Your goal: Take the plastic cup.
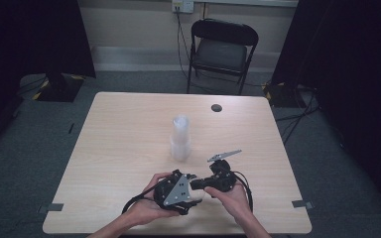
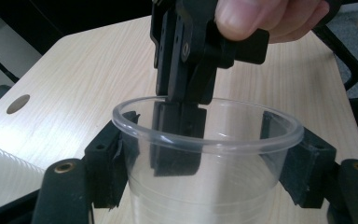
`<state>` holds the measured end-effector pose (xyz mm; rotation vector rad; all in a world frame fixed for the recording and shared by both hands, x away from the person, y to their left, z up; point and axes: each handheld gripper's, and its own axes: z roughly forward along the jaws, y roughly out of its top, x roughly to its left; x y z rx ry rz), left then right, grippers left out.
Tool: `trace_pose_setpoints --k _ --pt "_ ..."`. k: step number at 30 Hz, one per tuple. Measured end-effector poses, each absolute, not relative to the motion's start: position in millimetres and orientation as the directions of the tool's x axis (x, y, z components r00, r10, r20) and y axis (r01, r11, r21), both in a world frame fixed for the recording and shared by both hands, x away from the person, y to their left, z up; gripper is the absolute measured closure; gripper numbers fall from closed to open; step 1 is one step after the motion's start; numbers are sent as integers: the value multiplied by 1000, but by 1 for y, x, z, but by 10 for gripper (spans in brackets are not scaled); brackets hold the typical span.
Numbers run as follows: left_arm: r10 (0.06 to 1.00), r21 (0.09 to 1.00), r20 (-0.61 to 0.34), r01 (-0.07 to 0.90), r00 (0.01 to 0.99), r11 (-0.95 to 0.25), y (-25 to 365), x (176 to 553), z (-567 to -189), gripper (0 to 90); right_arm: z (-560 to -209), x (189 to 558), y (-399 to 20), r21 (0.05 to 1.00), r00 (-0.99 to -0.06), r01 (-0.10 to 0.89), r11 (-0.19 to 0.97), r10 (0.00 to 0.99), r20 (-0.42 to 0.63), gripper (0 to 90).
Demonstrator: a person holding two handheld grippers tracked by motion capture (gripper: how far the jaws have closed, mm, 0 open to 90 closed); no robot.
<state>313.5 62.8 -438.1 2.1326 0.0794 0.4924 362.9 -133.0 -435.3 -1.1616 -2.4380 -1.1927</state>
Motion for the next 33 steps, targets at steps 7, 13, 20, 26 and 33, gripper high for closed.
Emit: trace_pose_setpoints --k 7,13,20,26,33 --pt "270 823 293 -98 917 -560 68 318 -439 289 -431 361 -136 636 -687 695 336 571 449 772" --pt "325 863 219 -27 920 -504 75 324 -440 291 -425 360 -142 688 -693 669 281 570 441 764" --pt "362 902 81 86 929 -424 82 333 -440 295 -422 358 -146 733 -712 633 250 559 425 756" --pt "375 909 31 130 927 -397 83 335 -440 297 -419 357 -147 757 -727 607 242 555 405 742" --pt "398 899 0 175 917 -403 88 340 -442 298 -416 356 -151 776 -728 593 217 557 400 723"
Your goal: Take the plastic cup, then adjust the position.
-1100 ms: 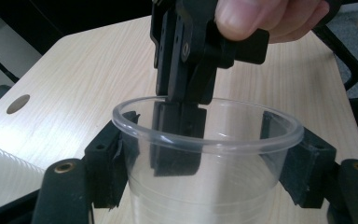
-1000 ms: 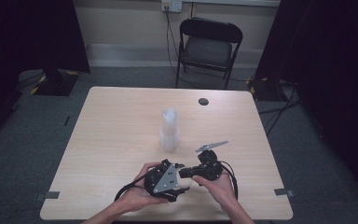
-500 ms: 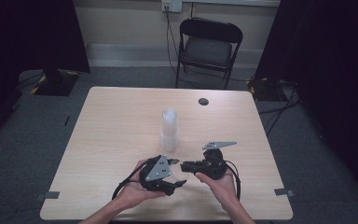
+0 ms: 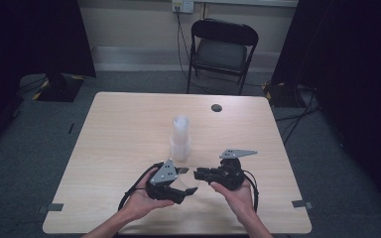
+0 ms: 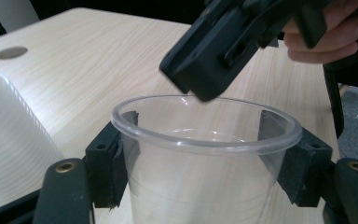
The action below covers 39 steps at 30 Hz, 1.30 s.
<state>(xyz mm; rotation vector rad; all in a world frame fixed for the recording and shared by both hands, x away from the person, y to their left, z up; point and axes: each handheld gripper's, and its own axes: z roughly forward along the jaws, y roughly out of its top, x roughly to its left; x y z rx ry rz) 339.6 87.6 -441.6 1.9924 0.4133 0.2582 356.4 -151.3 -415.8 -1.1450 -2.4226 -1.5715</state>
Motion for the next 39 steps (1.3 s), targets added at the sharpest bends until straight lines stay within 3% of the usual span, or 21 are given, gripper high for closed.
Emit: trace_pose_setpoints --k 11,28,39 --pt "452 908 -43 224 891 -355 101 351 -439 298 -410 356 -163 809 -719 569 149 569 401 681" --pt "587 922 -131 316 799 -224 137 369 -435 299 -410 355 -171 831 -720 529 173 610 331 635" --pt "647 936 -135 312 750 -166 159 382 -424 299 -416 358 -181 825 -691 542 157 643 331 623"
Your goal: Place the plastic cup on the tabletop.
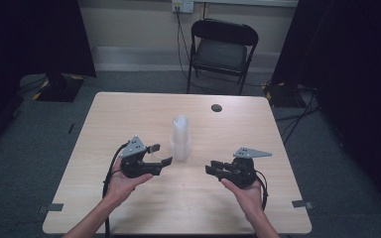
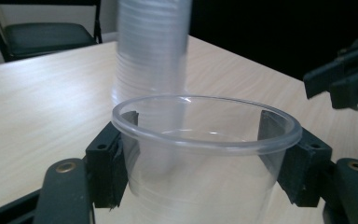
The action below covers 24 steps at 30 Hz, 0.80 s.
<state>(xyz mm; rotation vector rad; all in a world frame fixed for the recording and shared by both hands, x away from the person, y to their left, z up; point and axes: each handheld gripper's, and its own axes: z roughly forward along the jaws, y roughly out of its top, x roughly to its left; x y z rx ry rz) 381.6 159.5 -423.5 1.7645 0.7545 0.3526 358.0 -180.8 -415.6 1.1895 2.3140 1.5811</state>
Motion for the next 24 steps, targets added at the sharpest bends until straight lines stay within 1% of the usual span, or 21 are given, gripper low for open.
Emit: trace_pose_setpoints --k 2,5,9,13,17,19,21,24 --pt "659 943 -129 297 741 -149 165 384 -421 300 -416 359 -180 827 -688 539 163 652 320 605" --pt "675 941 -133 307 725 -145 171 391 -418 301 -416 361 -178 836 -689 521 172 662 294 571" --pt "704 951 -131 289 698 -109 177 395 -414 301 -419 362 -178 833 -685 524 175 668 291 559" --pt "729 953 -105 277 677 -120 180 401 -411 298 -421 362 -180 835 -680 524 168 672 292 559" --pt "753 958 -104 268 650 -99 182 411 -408 297 -423 364 -183 832 -673 532 157 674 304 557" --pt "757 954 -96 277 646 -116 182 418 -407 298 -424 365 -185 826 -671 541 155 672 314 561" --pt "765 959 -84 260 639 -112 183 423 -405 297 -425 366 -187 823 -668 549 146 668 327 562" --pt "801 972 -77 225 594 -73 187 433 -403 297 -427 368 -190 822 -662 552 140 673 330 561"
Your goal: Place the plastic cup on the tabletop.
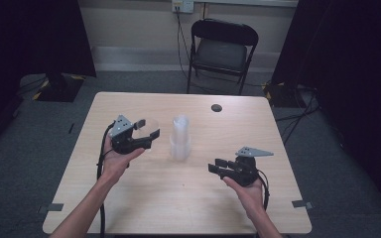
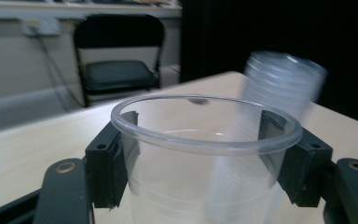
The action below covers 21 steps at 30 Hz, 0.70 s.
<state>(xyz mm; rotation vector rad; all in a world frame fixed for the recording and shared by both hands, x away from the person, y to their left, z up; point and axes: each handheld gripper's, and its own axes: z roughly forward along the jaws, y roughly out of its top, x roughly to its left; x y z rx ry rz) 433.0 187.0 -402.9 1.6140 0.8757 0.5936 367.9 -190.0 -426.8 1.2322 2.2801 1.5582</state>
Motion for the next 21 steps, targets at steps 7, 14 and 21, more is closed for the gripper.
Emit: trace_pose_setpoints --k 7,14,21 --pt "824 966 -67 243 563 -88 186 453 -409 294 -427 367 -193 825 -662 549 136 673 330 566" --pt "845 942 -79 317 528 -110 191 470 -433 287 -426 366 -190 823 -667 550 144 668 329 572" --pt "873 934 -95 346 478 -88 199 481 -445 284 -427 366 -187 822 -668 548 155 672 319 571"
